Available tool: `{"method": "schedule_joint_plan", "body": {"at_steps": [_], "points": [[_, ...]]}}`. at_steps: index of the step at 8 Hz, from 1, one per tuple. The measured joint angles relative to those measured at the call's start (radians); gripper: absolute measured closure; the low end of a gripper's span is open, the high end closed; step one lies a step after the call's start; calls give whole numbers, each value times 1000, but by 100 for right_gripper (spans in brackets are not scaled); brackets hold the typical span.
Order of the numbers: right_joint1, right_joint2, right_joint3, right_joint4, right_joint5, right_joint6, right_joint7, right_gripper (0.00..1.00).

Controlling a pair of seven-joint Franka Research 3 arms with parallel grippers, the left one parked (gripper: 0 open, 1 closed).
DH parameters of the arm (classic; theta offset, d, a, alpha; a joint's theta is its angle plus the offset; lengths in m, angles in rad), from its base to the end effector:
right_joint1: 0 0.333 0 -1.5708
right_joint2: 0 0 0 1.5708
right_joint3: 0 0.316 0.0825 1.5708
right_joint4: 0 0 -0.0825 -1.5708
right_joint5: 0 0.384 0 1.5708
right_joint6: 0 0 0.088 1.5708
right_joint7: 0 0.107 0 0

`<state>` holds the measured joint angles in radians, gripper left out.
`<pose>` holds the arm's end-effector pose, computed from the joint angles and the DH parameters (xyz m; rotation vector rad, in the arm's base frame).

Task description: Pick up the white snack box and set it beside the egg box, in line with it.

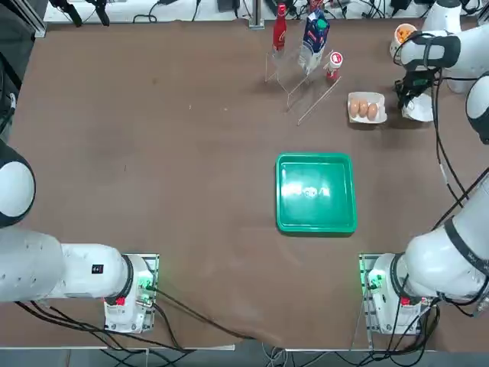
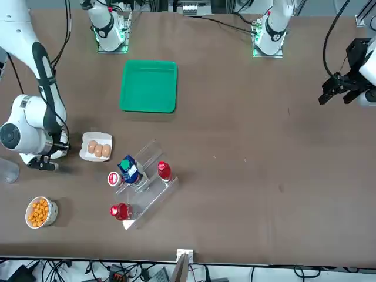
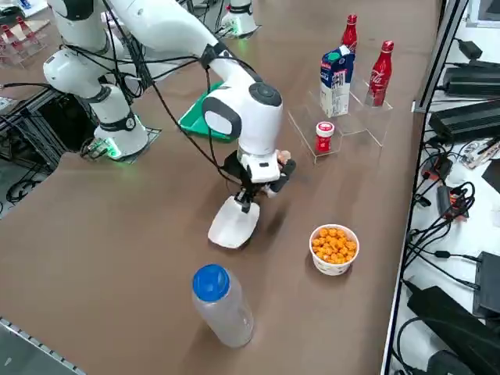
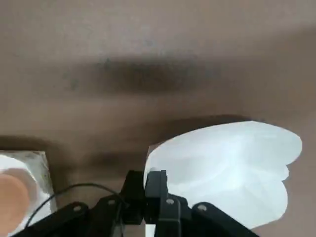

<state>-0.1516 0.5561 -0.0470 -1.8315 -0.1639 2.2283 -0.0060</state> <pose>0.6171 -0.1278 0.2155 2.9985 -0.1152 -0.2612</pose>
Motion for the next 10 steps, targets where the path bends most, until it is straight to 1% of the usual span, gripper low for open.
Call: {"method": "schedule_joint_plan", "body": {"at_steps": [3, 5, 6, 9, 10], "points": [[9, 1, -5, -10, 0, 0, 1, 98], [7, 2, -10, -20, 0, 0, 2, 95], [7, 2, -10, -20, 0, 0, 4, 84], [8, -8, -10, -13, 1, -7, 7, 33], [9, -33, -8, -2, 2, -19, 7, 16]]}}
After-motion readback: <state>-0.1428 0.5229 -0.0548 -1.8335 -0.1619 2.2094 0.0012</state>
